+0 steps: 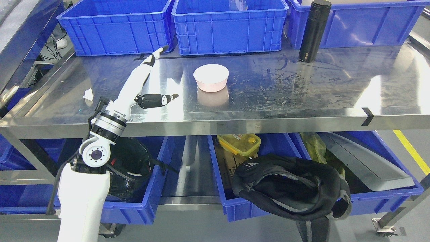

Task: Stack pink IKEA bowl on shelf middle layer
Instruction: 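Raise the left hand and reach toward the pink bowl on the shelf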

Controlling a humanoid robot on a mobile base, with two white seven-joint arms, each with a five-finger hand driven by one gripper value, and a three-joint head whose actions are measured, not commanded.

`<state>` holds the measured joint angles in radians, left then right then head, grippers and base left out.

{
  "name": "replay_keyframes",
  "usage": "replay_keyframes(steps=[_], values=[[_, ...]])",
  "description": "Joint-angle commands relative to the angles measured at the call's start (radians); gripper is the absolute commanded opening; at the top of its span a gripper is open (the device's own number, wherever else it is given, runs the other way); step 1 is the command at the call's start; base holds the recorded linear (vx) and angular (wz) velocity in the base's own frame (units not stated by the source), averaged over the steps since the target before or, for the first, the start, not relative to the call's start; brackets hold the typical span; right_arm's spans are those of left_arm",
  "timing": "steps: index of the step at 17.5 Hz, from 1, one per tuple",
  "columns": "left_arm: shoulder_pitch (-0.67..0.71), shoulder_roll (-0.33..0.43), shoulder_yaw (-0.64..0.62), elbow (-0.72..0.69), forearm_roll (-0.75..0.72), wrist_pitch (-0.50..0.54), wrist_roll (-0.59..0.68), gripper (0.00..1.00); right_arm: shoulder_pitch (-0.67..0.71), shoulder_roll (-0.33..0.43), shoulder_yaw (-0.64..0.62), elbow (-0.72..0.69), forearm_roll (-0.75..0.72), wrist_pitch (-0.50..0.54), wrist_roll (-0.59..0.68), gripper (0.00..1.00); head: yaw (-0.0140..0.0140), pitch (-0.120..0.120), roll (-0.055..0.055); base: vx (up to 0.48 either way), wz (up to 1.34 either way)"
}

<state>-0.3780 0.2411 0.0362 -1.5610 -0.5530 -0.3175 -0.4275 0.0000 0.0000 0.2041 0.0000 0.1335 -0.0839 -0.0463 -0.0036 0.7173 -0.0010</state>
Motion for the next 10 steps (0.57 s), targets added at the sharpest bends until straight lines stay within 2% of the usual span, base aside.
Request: replay_keyframes(steps=[1, 4, 8, 10], values=[[-0.194, 0.139, -0.128, 0.128, -0.52, 0.005, -0.105, 0.99, 0.015, -0.017, 0.0, -0.017, 0.0, 0.0, 0.0, 1.0, 0.0, 0.0, 0.0, 0.0, 0.0], [-0.266, 0.103, -0.215, 0.144, -0.597, 0.011, -0.117, 0.97, 0.015, -0.017, 0.0, -0.017, 0.001, 0.0, 0.0, 1.0, 0.0, 0.0, 0.0, 0.0, 0.0], [-0.337, 0.009, -0.358, 0.145, -0.62, 0.064, -0.243, 0.97, 0.015, -0.017, 0.0, -0.017, 0.0, 0.0, 0.0, 1.0, 0.0, 0.0, 0.0, 0.0, 0.0], [-0.344, -0.017, -0.389, 0.17, -0.65, 0.063, -0.246, 0.97, 0.015, -0.017, 0.0, -0.017, 0.0, 0.0, 0.0, 1.0, 0.0, 0.0, 0.0, 0.0, 0.0]])
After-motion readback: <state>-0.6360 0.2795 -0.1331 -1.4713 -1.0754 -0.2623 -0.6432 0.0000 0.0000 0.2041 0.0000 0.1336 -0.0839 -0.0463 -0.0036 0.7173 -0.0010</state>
